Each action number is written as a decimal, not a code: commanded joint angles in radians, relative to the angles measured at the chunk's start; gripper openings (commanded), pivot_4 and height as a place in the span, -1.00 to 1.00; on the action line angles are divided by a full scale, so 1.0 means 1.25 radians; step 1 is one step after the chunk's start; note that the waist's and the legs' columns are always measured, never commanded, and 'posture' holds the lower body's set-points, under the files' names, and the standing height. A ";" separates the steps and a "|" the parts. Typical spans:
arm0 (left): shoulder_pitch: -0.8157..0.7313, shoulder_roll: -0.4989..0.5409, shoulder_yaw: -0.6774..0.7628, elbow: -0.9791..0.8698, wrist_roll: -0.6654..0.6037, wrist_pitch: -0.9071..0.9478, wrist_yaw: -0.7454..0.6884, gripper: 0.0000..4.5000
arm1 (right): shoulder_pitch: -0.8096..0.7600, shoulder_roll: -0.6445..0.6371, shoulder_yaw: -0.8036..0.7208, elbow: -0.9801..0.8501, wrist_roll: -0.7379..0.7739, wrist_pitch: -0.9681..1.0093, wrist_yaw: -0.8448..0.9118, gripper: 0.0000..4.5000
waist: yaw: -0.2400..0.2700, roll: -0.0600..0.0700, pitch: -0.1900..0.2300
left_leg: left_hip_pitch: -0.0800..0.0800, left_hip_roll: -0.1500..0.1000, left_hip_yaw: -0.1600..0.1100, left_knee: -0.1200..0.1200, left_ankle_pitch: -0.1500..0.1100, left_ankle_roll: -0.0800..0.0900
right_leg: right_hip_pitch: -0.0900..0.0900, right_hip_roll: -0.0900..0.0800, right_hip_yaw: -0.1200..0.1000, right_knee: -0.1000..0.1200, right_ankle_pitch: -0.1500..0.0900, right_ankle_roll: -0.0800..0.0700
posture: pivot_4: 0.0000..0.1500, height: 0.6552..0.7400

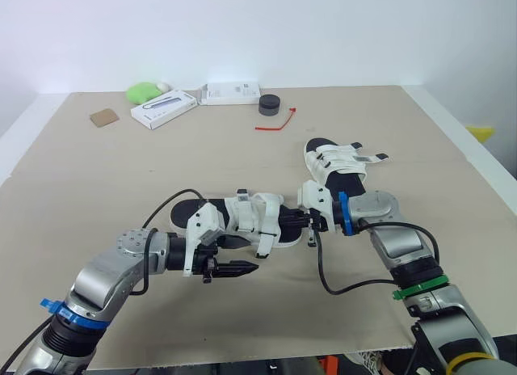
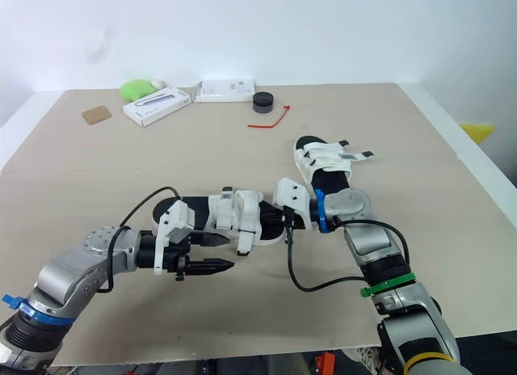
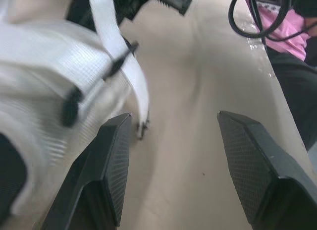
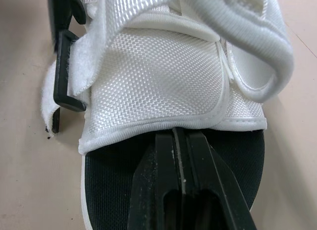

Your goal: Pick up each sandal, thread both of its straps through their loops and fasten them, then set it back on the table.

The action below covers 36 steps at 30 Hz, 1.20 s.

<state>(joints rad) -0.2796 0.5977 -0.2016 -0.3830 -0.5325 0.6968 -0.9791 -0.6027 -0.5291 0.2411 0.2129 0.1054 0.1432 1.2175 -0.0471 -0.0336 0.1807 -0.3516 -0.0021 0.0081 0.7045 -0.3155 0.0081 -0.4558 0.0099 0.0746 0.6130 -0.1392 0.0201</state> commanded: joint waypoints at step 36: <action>-0.093 -0.035 -0.071 0.071 -0.025 0.035 -0.104 -0.99 | -0.005 -0.008 0.001 -0.012 -0.004 0.005 -0.003 -1.00 | -0.001 0.000 0.000 | 0.000 0.000 0.000 0.000 0.000 0.000 | 0.000 0.000 0.000 0.000 0.000 0.000 | 1.00 1.00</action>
<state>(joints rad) -0.3902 0.5387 -0.2985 -0.2549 -0.5323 0.7307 -1.0813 -0.6037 -0.5267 0.2411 0.2127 0.1031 0.1459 1.2147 -0.0479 -0.0336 0.1806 -0.3515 -0.0022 0.0085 0.7045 -0.3156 0.0082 -0.4554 0.0103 0.0750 0.6129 -0.1391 0.0203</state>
